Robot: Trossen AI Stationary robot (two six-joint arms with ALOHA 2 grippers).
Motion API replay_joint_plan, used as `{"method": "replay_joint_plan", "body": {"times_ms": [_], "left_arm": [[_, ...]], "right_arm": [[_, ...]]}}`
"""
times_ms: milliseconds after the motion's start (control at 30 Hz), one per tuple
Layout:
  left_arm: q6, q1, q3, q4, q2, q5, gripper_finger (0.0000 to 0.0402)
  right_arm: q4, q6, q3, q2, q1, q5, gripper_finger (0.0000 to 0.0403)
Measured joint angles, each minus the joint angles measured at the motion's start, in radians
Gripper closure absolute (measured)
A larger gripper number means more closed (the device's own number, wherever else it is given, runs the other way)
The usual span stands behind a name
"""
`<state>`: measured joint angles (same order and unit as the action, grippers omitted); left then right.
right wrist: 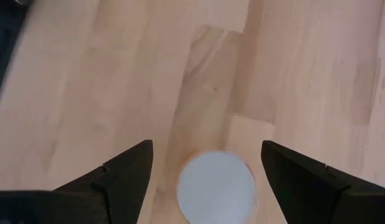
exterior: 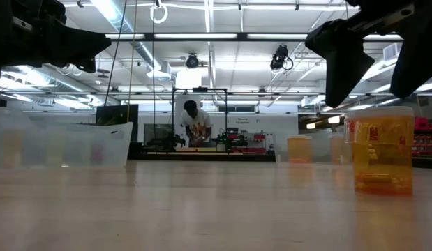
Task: Pick and place medicine bottles into bin by pill shape (circle, oval)
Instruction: Put the large orange pill bottle into the right transparent bin
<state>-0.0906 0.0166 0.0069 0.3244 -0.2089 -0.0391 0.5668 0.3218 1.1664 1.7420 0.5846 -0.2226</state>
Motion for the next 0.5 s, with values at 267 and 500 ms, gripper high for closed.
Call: {"method": "replay_joint_plan", "body": {"times_ms": [267,500], "left_arm": [[0.000,0.000,0.000,0.000,0.000,0.000,0.0315],[0.000,0.000,0.000,0.000,0.000,0.000,0.0323]], "right_arm": [[0.014,0.012,-0.046,-0.001,0.001,-0.004,0.0095],[0.008,0.020,-0.080,-0.001,0.000,-0.007,0.0102]]}}
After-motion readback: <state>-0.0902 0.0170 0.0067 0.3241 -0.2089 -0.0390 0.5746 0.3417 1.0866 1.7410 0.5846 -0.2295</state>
